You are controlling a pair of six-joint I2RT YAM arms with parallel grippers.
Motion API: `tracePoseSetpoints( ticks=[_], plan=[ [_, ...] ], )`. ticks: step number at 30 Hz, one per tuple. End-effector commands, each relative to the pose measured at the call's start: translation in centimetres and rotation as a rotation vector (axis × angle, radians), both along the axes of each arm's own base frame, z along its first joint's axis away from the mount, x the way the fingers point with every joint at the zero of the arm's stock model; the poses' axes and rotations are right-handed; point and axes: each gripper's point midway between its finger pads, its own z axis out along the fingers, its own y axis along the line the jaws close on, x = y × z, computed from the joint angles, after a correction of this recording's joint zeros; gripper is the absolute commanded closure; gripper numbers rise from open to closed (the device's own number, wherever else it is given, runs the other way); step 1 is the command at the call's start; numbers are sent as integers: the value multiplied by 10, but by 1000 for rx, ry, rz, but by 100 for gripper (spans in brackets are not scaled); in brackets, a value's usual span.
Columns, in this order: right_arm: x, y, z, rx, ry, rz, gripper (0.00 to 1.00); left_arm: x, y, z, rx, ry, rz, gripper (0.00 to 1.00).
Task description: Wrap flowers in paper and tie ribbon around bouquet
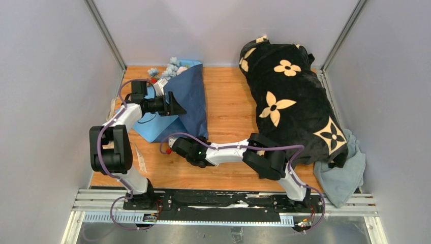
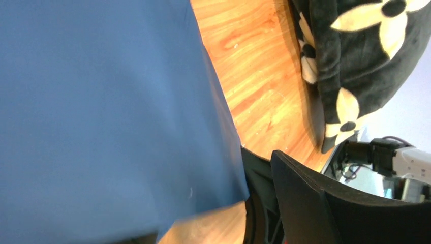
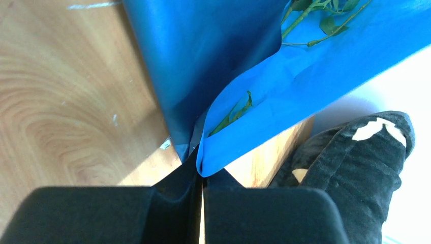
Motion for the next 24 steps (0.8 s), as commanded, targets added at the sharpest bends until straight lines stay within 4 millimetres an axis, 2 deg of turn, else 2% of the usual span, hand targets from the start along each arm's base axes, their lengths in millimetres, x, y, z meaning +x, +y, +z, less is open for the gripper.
tracePoseSetpoints(
  ticks=[1,4,5,9,10,11,13,15,17,18,20,22,24],
  plan=[
    [-19,-11,-4,-86,-9,28,100,27,4,-5,43,-21,48,39],
    [-31,-21,-4,-106,9,24,100,17,5,-22,67,36,10,88],
    [-35,-22,-2,-106,14,27,100,9,5,-31,73,80,-7,100],
    [-57,-18,0,-125,49,87,100,-6,20,-57,171,144,-40,100],
    [-64,-14,1,-130,61,107,95,-5,30,-66,216,162,-19,100],
    [-68,-12,2,-125,75,117,89,-5,38,-74,235,186,-1,100],
    [-80,-10,6,-101,151,138,58,-3,65,-94,310,237,57,100],
    [-97,-7,13,-32,267,178,47,-7,82,-111,343,275,89,100],
    [-113,-4,26,53,358,232,43,-13,92,-127,388,301,106,100],
    [-117,-2,38,103,391,254,42,-16,94,-134,397,311,104,100],
    [-125,0,48,174,497,292,41,-23,94,-144,403,339,96,100],
    [-129,7,64,324,662,304,42,-26,93,-149,398,353,91,100],
    [-109,18,76,511,812,264,45,-23,96,-149,406,346,114,100]
  ],
)
